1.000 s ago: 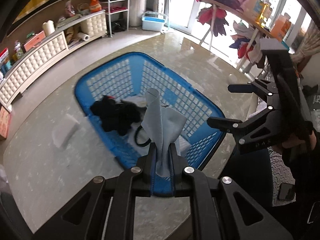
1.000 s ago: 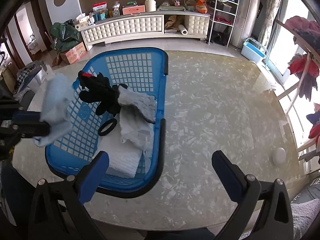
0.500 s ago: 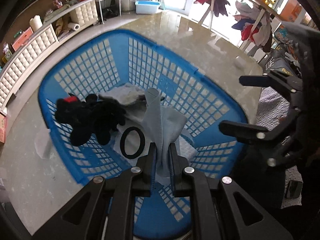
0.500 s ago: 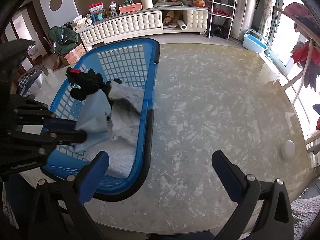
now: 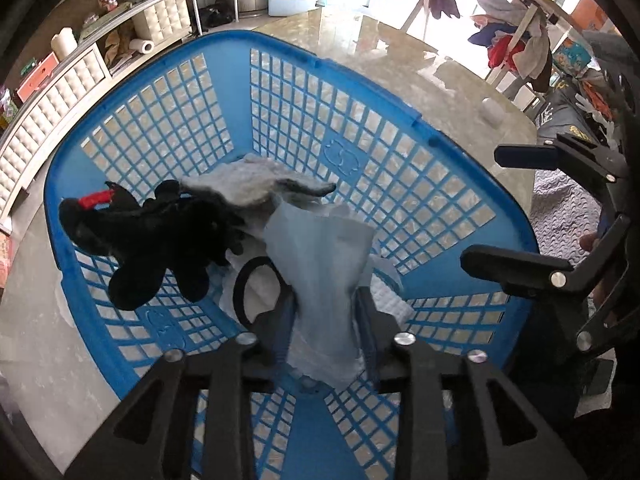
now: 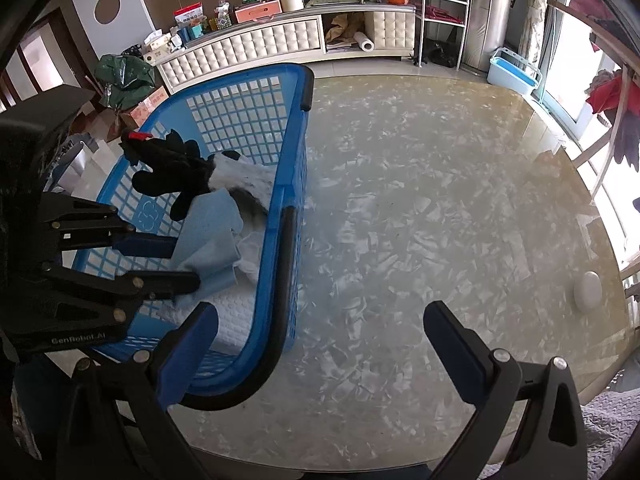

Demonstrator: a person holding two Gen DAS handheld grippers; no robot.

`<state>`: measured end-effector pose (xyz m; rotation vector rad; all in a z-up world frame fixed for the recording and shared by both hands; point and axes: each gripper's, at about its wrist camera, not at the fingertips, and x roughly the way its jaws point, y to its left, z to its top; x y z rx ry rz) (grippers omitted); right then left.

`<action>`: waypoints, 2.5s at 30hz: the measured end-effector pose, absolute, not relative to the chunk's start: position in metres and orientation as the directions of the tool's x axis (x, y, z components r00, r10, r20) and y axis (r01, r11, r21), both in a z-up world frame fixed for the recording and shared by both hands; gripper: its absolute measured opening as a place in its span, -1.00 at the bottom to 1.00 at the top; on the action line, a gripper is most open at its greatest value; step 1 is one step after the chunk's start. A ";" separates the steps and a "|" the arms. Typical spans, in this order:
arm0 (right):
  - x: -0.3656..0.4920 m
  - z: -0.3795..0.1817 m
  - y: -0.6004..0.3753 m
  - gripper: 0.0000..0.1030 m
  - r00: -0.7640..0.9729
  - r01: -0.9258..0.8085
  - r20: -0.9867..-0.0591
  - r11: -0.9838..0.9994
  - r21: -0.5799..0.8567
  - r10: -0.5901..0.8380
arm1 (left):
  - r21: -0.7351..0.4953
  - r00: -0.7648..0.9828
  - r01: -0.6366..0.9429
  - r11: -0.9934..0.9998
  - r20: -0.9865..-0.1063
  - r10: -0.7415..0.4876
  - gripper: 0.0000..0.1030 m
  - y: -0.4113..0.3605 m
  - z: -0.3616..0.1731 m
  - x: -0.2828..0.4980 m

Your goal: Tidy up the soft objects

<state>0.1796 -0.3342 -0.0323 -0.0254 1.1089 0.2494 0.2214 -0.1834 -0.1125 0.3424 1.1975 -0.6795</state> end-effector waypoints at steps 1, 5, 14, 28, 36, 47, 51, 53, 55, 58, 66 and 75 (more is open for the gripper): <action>0.179 -0.032 -0.335 1.00 0.421 -0.210 -0.888 0.972 0.102 0.184 | -0.104 0.201 0.650 0.753 -0.932 -0.302 -0.31 -0.184 -0.112 0.221; 0.179 -0.031 -0.335 1.00 0.422 -0.210 -0.887 0.972 0.103 0.186 | -0.096 0.216 0.645 0.758 -0.929 -0.302 0.14 -0.184 -0.109 0.223; 0.172 -0.018 -0.337 1.00 0.451 -0.201 -0.873 0.974 0.105 0.187 | -0.069 0.253 0.667 0.742 -0.915 -0.313 0.41 -0.182 -0.085 0.211; 0.151 0.010 -0.303 1.00 0.488 -0.263 -0.847 0.961 0.088 0.211 | -0.017 0.387 0.566 0.824 -0.878 -0.283 0.64 -0.123 -0.041 0.180; 0.140 0.020 -0.266 1.00 0.482 -0.317 -0.842 0.944 0.089 0.242 | -0.030 0.431 0.504 0.863 -0.857 -0.282 0.80 -0.087 -0.031 0.154; 0.136 0.014 -0.197 1.00 0.448 -0.407 -0.848 0.909 0.088 0.283 | -0.037 0.494 0.386 0.922 -0.836 -0.241 0.99 -0.018 -0.024 0.133; 0.140 0.013 -0.174 1.00 0.441 -0.435 -0.851 0.898 0.074 0.284 | -0.088 0.500 0.358 0.929 -0.822 -0.271 0.99 0.011 -0.022 0.127; 0.143 0.011 -0.162 0.99 0.440 -0.444 -0.854 0.894 0.062 0.278 | -0.081 0.511 0.349 0.934 -0.819 -0.262 0.99 0.020 -0.021 0.124; 0.147 0.008 -0.151 0.99 0.432 -0.455 -0.857 0.888 0.063 0.282 | -0.078 0.516 0.333 0.940 -0.819 -0.251 0.99 0.032 -0.021 0.122; 0.150 0.005 -0.134 1.00 0.421 -0.474 -0.860 0.879 0.061 0.287 | -0.077 0.524 0.307 0.949 -0.818 -0.236 0.99 0.050 -0.023 0.121; 0.169 -0.005 -0.087 1.00 0.406 -0.509 -0.872 0.860 0.031 0.272 | -0.074 0.532 0.219 0.973 -0.827 -0.182 0.99 0.101 -0.038 0.123; 0.190 -0.028 -0.051 1.00 0.362 -0.522 -0.897 0.852 0.031 0.255 | -0.100 0.510 0.125 0.987 -0.847 -0.151 0.99 0.150 -0.065 0.140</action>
